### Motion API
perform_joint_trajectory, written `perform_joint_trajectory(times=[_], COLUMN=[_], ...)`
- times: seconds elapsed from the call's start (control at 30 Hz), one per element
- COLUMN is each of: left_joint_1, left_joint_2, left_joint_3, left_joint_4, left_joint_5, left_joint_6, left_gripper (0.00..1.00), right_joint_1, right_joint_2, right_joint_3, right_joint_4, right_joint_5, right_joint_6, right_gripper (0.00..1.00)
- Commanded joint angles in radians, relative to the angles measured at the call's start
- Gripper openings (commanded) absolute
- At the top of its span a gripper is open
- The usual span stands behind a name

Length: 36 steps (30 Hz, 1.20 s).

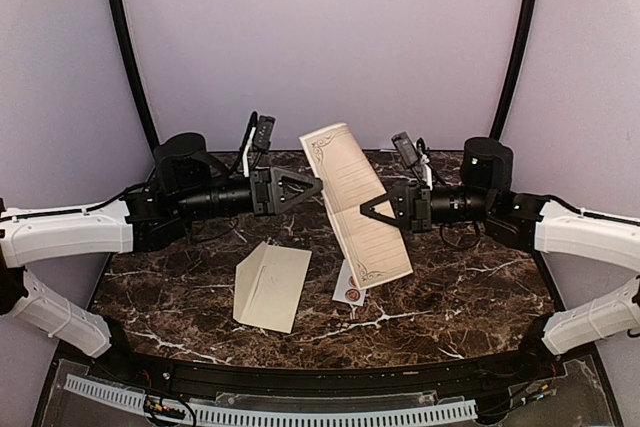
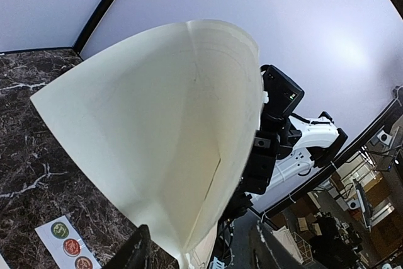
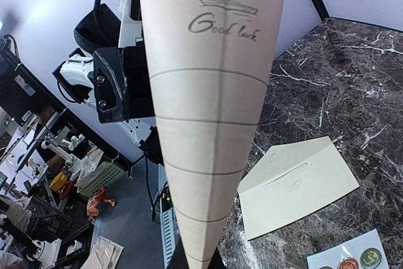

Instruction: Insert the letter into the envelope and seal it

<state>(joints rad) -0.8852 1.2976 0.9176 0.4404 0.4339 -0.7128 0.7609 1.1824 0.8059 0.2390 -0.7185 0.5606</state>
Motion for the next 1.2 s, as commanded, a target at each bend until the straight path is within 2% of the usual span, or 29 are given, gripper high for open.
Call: perform_joint_trajectory(times=[0.0,0.13,0.53,0.63,0.7,0.77,0.83,0.9,1.03,1.17], left_joint_1=[-0.006,-0.007,-0.021,-0.024,-0.024,-0.024,-0.024,-0.024,-0.024,-0.024], left_joint_2=[0.000,0.003,0.086,0.100,0.092,0.073,0.045,0.015,-0.036,-0.070], left_joint_3=[0.030,0.029,0.063,0.074,0.079,0.078,0.077,0.079,0.091,0.129], left_joint_4=[0.029,0.045,0.112,0.112,0.098,0.073,0.029,-0.020,-0.108,-0.194], left_joint_5=[0.008,0.008,0.081,0.105,0.108,0.105,0.092,0.086,0.125,0.254], left_joint_6=[0.002,-0.006,-0.048,-0.043,-0.028,-0.006,0.037,0.071,0.148,0.227], left_gripper=[0.51,0.37,0.35,0.21,0.12,0.01,0.00,0.00,0.00,0.00], right_joint_1=[0.013,0.015,0.027,0.029,0.028,0.027,0.026,0.019,-0.011,-0.053], right_joint_2=[0.014,0.027,0.043,0.030,0.017,0.000,-0.019,-0.037,-0.056,-0.066], right_joint_3=[0.037,0.043,0.041,0.028,0.013,-0.001,-0.015,-0.028,-0.056,-0.087], right_joint_4=[0.031,0.029,0.051,0.059,0.076,0.081,0.083,0.085,0.121,0.167], right_joint_5=[-0.019,-0.024,-0.015,0.007,0.017,0.045,0.087,0.119,0.139,0.119], right_joint_6=[-0.008,-0.011,-0.001,0.002,0.006,0.005,0.001,-0.002,0.018,0.046], right_gripper=[0.00,0.00,0.00,0.02,0.16,0.41,0.65,0.82,0.98,0.99])
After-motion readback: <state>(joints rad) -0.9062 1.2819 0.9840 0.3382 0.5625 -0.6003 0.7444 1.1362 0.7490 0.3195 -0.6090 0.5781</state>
